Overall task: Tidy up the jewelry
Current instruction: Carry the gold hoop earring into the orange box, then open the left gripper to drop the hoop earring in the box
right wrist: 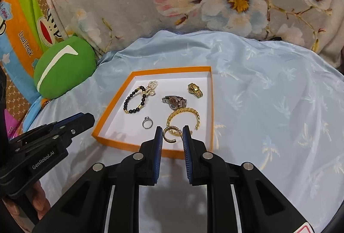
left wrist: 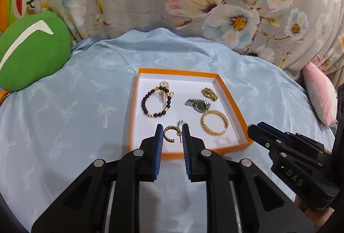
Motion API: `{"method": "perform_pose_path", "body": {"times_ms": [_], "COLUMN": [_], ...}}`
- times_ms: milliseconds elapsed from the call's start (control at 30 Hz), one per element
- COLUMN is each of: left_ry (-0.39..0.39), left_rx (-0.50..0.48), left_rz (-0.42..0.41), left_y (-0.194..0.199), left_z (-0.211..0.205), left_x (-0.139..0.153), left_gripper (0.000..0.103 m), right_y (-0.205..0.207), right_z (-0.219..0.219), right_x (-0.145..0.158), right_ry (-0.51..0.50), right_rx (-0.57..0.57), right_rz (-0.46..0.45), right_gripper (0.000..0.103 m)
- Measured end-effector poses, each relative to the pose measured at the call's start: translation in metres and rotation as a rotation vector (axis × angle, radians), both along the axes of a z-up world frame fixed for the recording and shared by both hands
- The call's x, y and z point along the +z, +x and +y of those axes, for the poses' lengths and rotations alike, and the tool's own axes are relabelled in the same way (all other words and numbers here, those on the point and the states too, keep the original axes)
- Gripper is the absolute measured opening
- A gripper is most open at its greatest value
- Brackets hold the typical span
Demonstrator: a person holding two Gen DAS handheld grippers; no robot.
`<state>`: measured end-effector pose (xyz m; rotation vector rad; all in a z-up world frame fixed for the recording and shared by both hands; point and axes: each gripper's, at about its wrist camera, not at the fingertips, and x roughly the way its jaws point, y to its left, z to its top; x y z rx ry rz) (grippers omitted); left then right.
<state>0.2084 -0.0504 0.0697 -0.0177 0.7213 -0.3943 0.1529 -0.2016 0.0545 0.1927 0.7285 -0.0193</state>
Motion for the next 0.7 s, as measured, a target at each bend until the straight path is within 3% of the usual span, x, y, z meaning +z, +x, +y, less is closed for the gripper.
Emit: {"method": "perform_pose_path", "body": {"times_ms": [233,700], "left_ry": [0.000,0.066], "left_rx": [0.003,0.010], "left_rz": [0.063,0.131], "left_y": [0.045,0.071], "left_z": [-0.014,-0.021], "left_x": [-0.028,-0.063], "left_gripper": [0.017,0.017], "right_y": [0.044,0.106], "right_z": [-0.003,0.023], "right_x": [-0.012,-0.039], "right_ry": [0.020,-0.017], "right_rx": [0.025,0.129], "right_rz": [0.008,0.102], "right_gripper": [0.018,0.018]}}
